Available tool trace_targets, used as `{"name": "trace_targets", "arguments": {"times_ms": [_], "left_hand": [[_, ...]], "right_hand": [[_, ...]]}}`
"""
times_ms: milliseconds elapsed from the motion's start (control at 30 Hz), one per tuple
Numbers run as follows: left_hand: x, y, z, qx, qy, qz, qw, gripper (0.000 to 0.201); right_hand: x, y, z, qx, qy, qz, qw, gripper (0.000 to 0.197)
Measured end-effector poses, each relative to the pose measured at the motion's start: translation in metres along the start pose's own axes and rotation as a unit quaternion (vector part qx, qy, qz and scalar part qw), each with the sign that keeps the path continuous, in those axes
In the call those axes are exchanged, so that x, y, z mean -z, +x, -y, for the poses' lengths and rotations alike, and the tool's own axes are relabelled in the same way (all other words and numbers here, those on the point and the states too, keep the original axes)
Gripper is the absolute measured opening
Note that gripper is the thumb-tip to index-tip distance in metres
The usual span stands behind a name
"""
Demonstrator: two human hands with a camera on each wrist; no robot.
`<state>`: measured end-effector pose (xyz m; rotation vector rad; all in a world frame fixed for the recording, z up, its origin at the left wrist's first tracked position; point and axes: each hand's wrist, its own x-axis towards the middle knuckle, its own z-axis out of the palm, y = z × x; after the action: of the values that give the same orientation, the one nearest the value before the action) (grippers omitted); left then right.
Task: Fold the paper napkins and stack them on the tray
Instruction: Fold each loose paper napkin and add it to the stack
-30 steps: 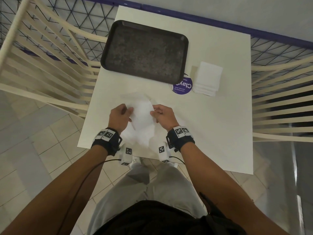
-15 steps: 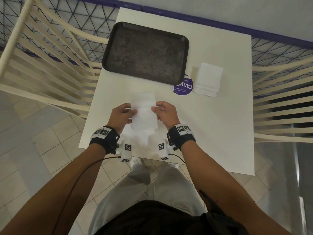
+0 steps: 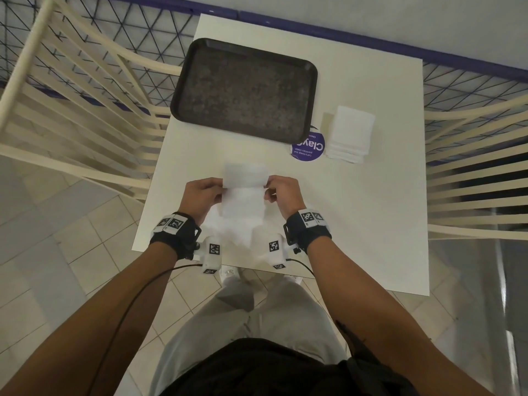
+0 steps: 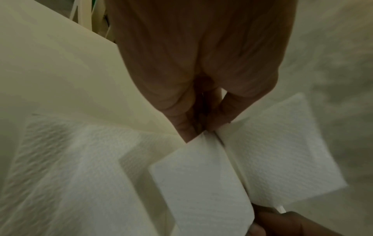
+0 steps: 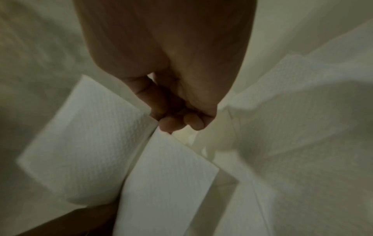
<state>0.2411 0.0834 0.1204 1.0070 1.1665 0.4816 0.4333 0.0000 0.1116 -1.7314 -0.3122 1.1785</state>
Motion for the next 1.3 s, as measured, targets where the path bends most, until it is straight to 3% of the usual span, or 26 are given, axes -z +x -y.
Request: {"name": "trace_targets", "arguments": {"times_ms": [133, 233, 300, 433, 533, 600, 733, 833, 1067, 1300], "left_hand": [[-0.001, -0.002, -0.001, -0.003, 0.009, -0.003, 1.000, 0.039], [-0.002, -0.004, -0.004, 0.000, -0.001, -0.009, 1.000, 0.025], [0.000, 0.000, 0.000, -0.013, 0.010, -0.020, 1.000, 0.013], [0.005, 0.010, 0.009, -0.040, 0.100, -0.037, 0.993, 0.016], [0.003, 0.009, 0.007, -0.053, 0.144, -0.049, 0.987, 0.005], [0.001, 0.007, 0.006, -0.064, 0.157, -0.040, 0.985, 0.003], [-0.004, 0.004, 0.003, -0.101, 0.219, -0.008, 0.971, 0.005], [-0.005, 0.002, 0.001, -0.121, 0.241, -0.001, 0.963, 0.007], [0.000, -0.001, 0.005, -0.153, 0.252, -0.036, 0.955, 0.011], [-0.004, -0.003, 0.007, -0.191, 0.265, -0.049, 0.944, 0.010]], "right_hand": [[0.002, -0.004, 0.002, 0.004, -0.011, 0.026, 1.000, 0.019], [0.002, -0.006, 0.000, 0.036, -0.049, 0.038, 0.997, 0.010], [0.002, -0.006, -0.002, 0.057, -0.069, 0.044, 0.995, 0.011], [0.002, -0.005, -0.001, 0.085, -0.083, 0.052, 0.992, 0.018], [0.000, -0.005, 0.000, 0.120, -0.128, 0.046, 0.983, 0.026], [-0.004, -0.004, 0.002, 0.155, -0.207, 0.031, 0.966, 0.023], [-0.016, -0.010, 0.013, 0.218, -0.409, 0.010, 0.886, 0.019], [-0.022, -0.015, 0.023, 0.247, -0.437, 0.002, 0.865, 0.013], [-0.011, -0.016, 0.022, 0.216, -0.425, 0.031, 0.878, 0.015], [0.004, -0.014, 0.023, 0.159, -0.312, 0.029, 0.936, 0.016]]}}
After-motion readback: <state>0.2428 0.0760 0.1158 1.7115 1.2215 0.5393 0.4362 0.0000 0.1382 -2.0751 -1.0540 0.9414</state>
